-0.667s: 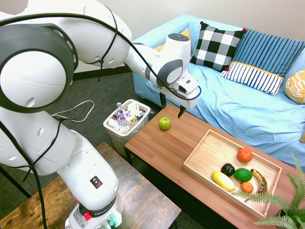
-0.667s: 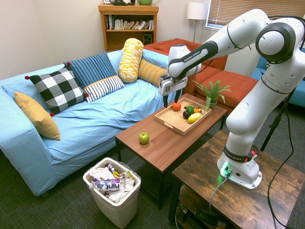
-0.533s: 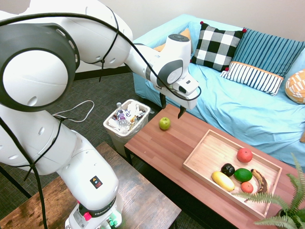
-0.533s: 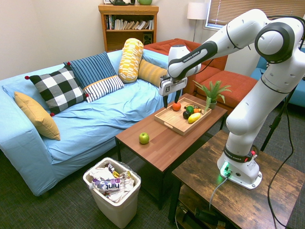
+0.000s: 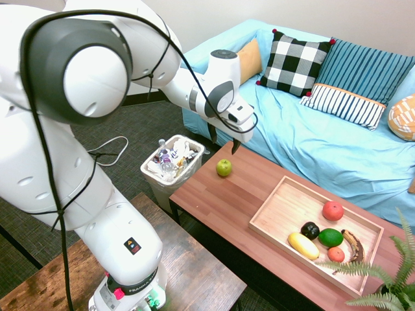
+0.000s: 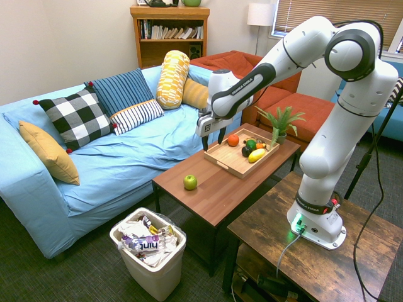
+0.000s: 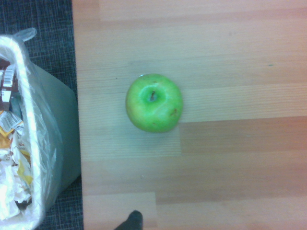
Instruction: Put the apple in the tray
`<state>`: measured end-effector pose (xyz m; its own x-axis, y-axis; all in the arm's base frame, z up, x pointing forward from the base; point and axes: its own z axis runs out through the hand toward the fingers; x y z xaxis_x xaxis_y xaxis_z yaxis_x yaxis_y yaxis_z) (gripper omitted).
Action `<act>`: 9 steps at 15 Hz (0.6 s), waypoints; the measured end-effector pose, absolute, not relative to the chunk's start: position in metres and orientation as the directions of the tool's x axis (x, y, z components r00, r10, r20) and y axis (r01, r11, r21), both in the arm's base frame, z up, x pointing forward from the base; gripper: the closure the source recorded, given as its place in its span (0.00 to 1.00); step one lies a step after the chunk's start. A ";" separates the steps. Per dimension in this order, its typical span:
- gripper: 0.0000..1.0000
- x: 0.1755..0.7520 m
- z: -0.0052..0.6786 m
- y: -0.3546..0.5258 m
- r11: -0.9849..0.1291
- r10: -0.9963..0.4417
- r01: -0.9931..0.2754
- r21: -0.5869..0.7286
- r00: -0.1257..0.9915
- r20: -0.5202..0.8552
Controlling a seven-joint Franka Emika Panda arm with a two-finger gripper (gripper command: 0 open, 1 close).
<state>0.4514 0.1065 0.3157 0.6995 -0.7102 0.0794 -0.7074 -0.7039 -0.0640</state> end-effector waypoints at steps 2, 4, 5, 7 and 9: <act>0.00 0.459 0.283 0.127 -0.711 -0.703 -0.702 -0.049 0.705 0.094; 0.00 0.469 0.250 0.143 -0.713 -0.700 -0.701 -0.030 0.706 0.107; 0.00 0.475 0.235 0.150 -0.712 -0.699 -0.702 -0.016 0.706 0.114; 0.00 0.486 0.205 0.163 -0.710 -0.698 -0.704 0.007 0.705 0.129; 0.00 0.498 0.180 0.171 -0.707 -0.698 -0.707 0.027 0.704 0.134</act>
<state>0.4980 0.1707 0.1800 0.7036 -0.6979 0.1335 -0.7065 -0.7072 0.0269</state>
